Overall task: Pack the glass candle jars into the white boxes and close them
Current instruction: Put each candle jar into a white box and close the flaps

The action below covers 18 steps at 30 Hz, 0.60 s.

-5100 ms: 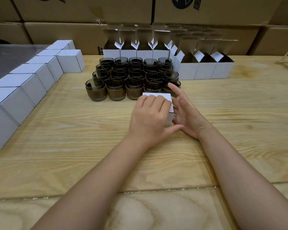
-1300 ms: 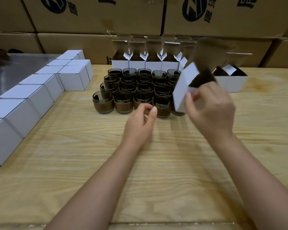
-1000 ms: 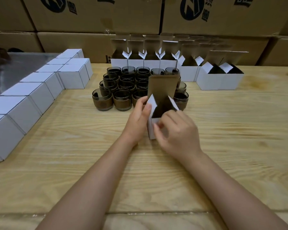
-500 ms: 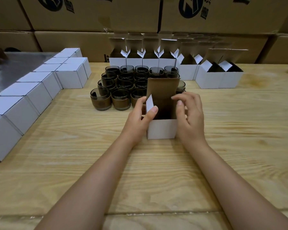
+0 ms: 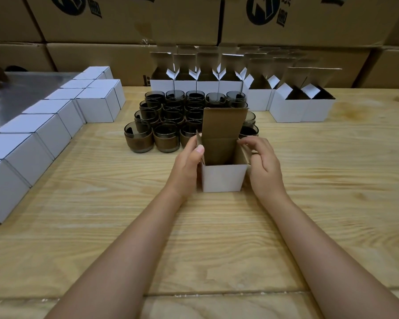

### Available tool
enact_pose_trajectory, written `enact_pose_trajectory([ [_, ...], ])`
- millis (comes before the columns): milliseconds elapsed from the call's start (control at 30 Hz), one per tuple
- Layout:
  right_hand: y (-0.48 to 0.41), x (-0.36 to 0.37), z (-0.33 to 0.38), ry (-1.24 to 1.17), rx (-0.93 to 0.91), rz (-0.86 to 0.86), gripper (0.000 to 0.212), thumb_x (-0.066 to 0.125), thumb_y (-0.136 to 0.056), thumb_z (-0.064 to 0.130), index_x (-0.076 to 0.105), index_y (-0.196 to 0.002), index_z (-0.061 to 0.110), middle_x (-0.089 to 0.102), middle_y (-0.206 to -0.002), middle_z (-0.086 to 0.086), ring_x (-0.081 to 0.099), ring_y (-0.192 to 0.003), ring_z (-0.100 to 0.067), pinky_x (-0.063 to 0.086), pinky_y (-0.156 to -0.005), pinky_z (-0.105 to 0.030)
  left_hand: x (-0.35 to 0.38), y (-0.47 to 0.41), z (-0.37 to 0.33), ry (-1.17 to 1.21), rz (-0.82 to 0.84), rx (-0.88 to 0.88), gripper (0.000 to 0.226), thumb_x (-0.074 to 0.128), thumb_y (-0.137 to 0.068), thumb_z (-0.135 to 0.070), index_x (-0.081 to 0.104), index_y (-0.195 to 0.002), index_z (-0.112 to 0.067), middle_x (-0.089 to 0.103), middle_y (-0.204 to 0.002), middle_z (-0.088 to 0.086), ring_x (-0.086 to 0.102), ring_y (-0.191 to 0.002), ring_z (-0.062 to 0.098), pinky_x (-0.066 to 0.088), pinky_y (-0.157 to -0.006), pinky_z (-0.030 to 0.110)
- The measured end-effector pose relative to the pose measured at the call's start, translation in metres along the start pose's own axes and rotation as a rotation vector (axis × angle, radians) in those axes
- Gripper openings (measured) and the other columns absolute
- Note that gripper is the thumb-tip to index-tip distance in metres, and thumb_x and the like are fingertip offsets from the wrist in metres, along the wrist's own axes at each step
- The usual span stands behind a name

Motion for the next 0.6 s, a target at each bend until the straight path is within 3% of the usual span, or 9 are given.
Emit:
enact_pose_trajectory([
  [100,0.0,0.0,0.001,-0.008,-0.002,0.006,0.048,0.028,-0.079,0.005,0.06,-0.112,0.019,0.055,-0.116,-0.001,0.047,-0.109,0.008,0.036,-0.097,-0.009,-0.003,0.002,0.002,0.158,0.002,-0.041,0.047,0.038,-0.077,-0.03,0.056,-0.118,-0.016,0.072,-0.097,-0.005,0.066,-0.093,0.008,0.053,-0.077,0.023],
  [167,0.0,0.0,0.001,-0.017,-0.005,0.008,0.051,0.028,-0.079,0.004,0.059,-0.115,0.022,0.054,-0.117,-0.001,0.045,-0.109,0.012,0.035,-0.098,-0.008,-0.005,0.002,0.004,0.248,0.002,-0.093,0.052,0.035,-0.069,-0.017,0.058,-0.116,-0.011,0.072,-0.089,-0.004,0.065,-0.084,0.008,0.051,-0.071,0.021],
  [300,0.0,0.002,-0.001,-0.018,0.019,0.03,0.054,0.027,-0.079,0.007,0.055,-0.118,0.033,0.051,-0.117,0.002,0.044,-0.109,0.013,0.032,-0.095,-0.005,-0.014,0.001,0.012,0.339,-0.041,-0.206,0.075,0.039,-0.057,-0.01,0.05,-0.131,-0.007,0.06,-0.108,0.01,0.054,-0.099,0.022,0.045,-0.084,0.033],
  [500,-0.004,0.011,-0.007,-0.085,0.113,0.14,0.06,0.026,-0.08,0.014,0.043,-0.128,0.044,0.046,-0.116,0.004,0.042,-0.113,0.005,0.03,-0.093,0.0,-0.008,0.001,0.008,0.359,0.038,-0.204,0.075,0.036,-0.054,-0.004,0.045,-0.125,-0.025,0.061,-0.101,0.012,0.057,-0.085,0.019,0.047,-0.073,0.027],
  [600,-0.006,0.016,-0.01,-0.103,0.153,0.183,0.062,0.026,-0.08,0.018,0.042,-0.138,0.035,0.045,-0.109,0.009,0.043,-0.113,-0.004,0.031,-0.096,-0.005,-0.007,0.002,0.006,0.325,0.046,-0.198,0.076,0.035,-0.05,-0.005,0.045,-0.122,-0.028,0.053,-0.108,0.018,0.05,-0.088,0.024,0.043,-0.074,0.033],
])
Point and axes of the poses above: each hand's wrist, its own y-axis away from the middle knuckle, its own x-axis out of the palm, z = x × y, the point moved 10 cm from there along -y, towards the middle knuckle
